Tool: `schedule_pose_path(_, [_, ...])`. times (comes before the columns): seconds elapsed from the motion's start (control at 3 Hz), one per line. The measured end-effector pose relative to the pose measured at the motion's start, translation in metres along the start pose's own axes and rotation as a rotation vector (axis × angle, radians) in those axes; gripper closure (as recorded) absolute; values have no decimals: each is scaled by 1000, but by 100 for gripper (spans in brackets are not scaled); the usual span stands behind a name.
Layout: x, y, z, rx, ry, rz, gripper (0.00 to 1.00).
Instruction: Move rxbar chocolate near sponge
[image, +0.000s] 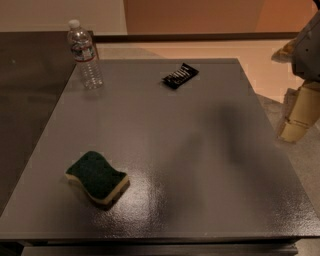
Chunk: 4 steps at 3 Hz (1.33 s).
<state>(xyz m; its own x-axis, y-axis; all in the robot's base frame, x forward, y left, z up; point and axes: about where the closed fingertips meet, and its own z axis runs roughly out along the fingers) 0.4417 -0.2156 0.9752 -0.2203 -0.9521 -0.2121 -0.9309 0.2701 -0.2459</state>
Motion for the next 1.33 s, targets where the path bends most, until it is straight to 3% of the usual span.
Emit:
schedule_pose_path(0.67, [-64, -100, 79, 7, -201, 8, 0])
schedule_pose_path(1.33, [-107, -162, 138, 19, -308, 39, 0])
